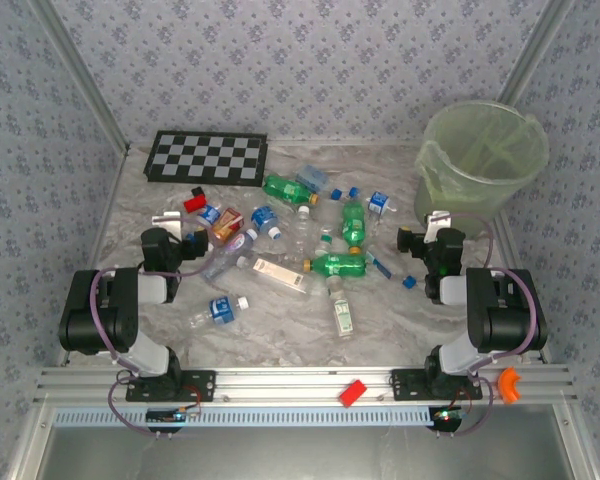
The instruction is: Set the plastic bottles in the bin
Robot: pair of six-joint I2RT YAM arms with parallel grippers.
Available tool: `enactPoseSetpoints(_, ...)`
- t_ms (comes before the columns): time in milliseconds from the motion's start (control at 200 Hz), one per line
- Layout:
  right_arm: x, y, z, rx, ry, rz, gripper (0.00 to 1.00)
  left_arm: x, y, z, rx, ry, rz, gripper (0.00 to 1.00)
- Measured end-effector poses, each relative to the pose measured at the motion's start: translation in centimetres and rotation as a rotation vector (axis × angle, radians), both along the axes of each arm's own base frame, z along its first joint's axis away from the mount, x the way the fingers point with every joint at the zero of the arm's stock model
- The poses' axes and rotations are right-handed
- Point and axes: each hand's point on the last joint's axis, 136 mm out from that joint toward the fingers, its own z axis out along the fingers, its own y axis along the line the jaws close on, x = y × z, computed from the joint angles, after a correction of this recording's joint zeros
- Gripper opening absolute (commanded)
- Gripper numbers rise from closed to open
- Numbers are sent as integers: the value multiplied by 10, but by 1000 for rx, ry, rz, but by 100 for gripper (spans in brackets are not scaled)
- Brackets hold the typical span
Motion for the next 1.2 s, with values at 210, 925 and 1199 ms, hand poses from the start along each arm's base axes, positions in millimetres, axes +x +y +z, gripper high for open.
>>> enactPoseSetpoints(210,0,0,-1,0,3,-1,99,0,1,0,-1,0,2,100)
enactPoseSetpoints(925,-53,-20,99,151,-156,-229,100,-25,44,133,-242,69,370,100)
enactPoseSetpoints(1199,-103,-33,128,429,-187,-351,100,-32,31,161,-395,112,374,100)
